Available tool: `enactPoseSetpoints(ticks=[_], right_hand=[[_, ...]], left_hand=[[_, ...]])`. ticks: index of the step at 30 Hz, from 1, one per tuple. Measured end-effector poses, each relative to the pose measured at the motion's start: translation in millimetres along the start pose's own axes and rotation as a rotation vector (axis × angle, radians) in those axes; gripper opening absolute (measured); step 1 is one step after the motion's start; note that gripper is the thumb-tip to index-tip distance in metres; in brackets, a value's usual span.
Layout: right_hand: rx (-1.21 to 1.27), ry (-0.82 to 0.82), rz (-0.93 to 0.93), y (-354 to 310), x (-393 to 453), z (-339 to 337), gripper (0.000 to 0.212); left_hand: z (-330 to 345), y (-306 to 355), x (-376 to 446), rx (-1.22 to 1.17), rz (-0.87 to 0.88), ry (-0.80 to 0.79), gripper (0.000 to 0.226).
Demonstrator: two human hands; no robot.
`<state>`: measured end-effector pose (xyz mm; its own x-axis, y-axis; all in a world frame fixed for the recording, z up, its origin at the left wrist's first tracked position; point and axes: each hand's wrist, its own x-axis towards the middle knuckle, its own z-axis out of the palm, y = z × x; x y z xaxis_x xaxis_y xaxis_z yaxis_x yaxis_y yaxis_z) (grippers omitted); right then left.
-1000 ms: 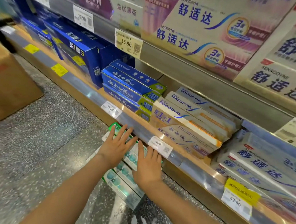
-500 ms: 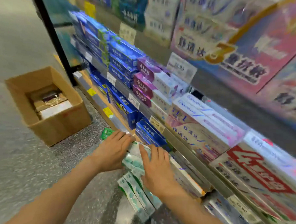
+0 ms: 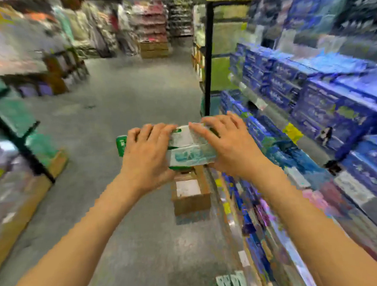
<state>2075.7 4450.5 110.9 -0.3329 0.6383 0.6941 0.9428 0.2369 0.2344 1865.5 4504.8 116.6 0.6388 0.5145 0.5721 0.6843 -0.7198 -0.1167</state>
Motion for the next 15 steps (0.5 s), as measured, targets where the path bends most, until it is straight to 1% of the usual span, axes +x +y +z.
enactPoseSetpoints(ticks=[4, 5, 7, 9, 10, 12, 13, 14, 15], right_hand=[[0.136, 0.146, -0.134, -54.8, 77.1, -42.8, 0.077], [0.184, 0.170, -0.152, -73.6, 90.8, -50.5, 0.075], [0.313, 0.185, -0.118, -116.5, 110.4, -62.4, 0.079], [0.571, 0.142, 0.005, -164.4, 122.2, -73.7, 0.089], [0.774, 0.079, 0.103, -188.8, 126.5, -82.5, 0.097], [1.262, -0.125, 0.334, -236.2, 134.3, -99.0, 0.108], [1.470, -0.255, 0.431, -260.7, 137.6, -106.4, 0.108], [1.631, -0.392, 0.505, -286.1, 141.1, -111.4, 0.103], [1.773, -0.528, 0.543, -313.2, 144.9, -115.4, 0.093]], left_hand=[[-103.4, -32.0, -51.2, 0.142, -0.283, 0.079, 0.079], [-125.0, -37.2, -67.7, 0.186, -0.347, 0.094, 0.079], [-162.0, -47.4, -103.5, 0.262, -0.466, 0.125, 0.080], [-195.2, -55.7, -141.7, 0.317, -0.579, 0.165, 0.082], [-210.6, -59.8, -160.4, 0.337, -0.634, 0.188, 0.084], [-238.8, -68.8, -195.5, 0.377, -0.749, 0.217, 0.087], [-251.6, -73.1, -212.5, 0.401, -0.803, 0.225, 0.088], [-262.5, -77.4, -228.5, 0.421, -0.853, 0.230, 0.089], [-271.8, -81.0, -243.6, 0.438, -0.897, 0.239, 0.090]])
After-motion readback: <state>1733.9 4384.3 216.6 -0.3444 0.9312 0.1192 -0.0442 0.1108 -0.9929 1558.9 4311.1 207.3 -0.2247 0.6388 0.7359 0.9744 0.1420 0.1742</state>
